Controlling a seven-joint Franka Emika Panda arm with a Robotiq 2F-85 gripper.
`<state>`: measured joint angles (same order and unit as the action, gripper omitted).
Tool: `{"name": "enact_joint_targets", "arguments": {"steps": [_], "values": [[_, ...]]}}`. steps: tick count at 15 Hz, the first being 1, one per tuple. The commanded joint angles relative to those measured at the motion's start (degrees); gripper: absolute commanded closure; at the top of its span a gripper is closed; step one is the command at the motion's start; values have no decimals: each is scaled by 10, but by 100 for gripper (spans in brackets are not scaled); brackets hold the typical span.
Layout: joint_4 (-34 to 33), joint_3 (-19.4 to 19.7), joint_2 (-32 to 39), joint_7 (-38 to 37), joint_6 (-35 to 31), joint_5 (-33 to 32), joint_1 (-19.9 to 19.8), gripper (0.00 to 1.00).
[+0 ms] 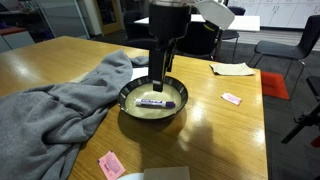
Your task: Remove the marker out of the bowl and put it on the table
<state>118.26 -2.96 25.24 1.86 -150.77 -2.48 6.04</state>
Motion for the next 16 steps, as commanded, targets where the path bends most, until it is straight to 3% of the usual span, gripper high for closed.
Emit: {"name": "enact_joint_targets", "arguments": {"steps": [1,16], "values": [[-21,22,29,-44,-35,-32,18,0],[-107,31,125,-44,-38,-29,23,0]]}}
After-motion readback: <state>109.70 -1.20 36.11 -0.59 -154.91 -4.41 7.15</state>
